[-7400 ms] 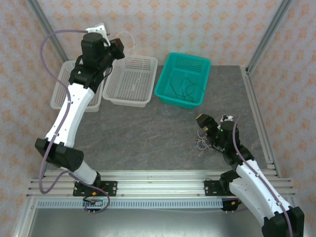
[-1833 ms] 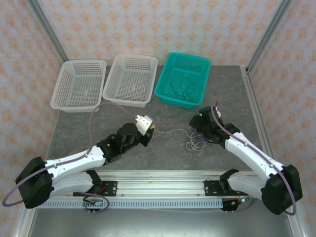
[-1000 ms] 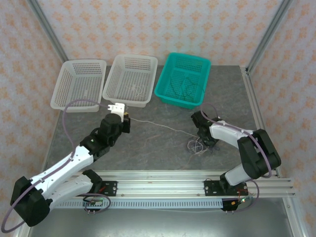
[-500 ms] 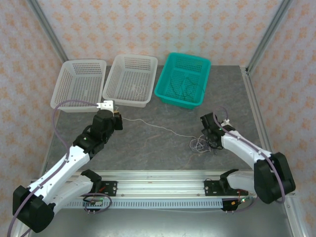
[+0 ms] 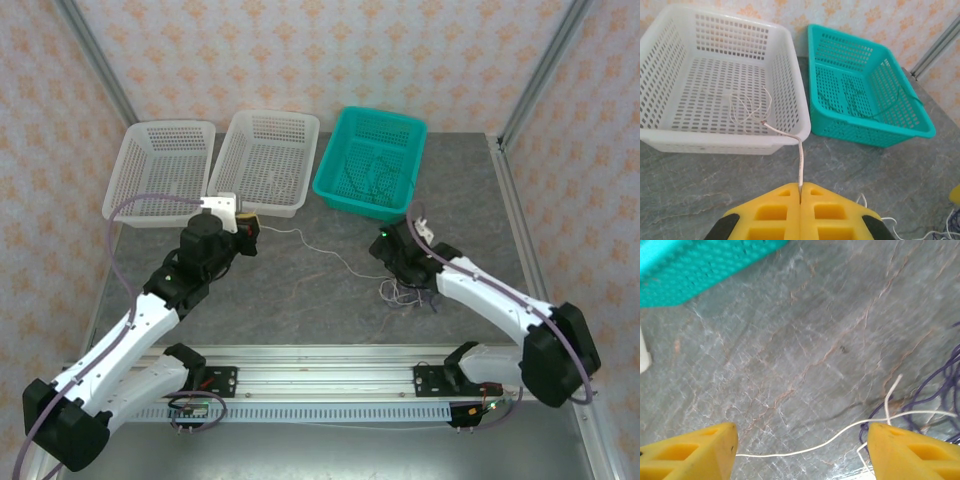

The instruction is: Untangle the cables

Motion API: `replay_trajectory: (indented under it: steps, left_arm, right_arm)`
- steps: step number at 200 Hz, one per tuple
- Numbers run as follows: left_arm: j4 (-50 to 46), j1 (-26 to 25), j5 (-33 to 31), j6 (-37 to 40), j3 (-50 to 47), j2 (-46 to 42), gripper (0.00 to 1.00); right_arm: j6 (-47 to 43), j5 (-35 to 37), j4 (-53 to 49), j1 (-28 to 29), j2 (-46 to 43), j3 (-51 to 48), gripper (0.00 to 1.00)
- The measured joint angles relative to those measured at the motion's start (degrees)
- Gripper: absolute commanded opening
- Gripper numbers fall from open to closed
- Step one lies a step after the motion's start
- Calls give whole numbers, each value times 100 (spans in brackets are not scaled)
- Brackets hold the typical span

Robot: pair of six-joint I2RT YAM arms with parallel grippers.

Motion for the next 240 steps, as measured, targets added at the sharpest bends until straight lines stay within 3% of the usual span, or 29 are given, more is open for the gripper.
replay_trajectory:
  steps: [54,108,132,172,217,240]
  left_arm:
    - [-750,111,-1388,24,695,44,0]
    - [-1453,730,-2133,133,1145,212,0]
    - [-1554,1082,-2015,136,1250,168,0]
    - [-1447,1121,-839,151,1510,164,0]
    - [-1510,1121,-774,326,2487,382,0]
    - [-1515,1121,-713,424,3071,544,0]
  right_arm:
    - [903,302,-457,-131,835,-437,65]
    - [1165,472,-785,-1211,881,-664,64]
    - [1130,468,-791,-1292,831,-678,64]
    - [619,-13,-420,-1294,463,-728,70]
    - [-96,-1523,1008,-1294,-728,-997,86]
    - [-382,-2225,1537,-1290,-1062,-992,88]
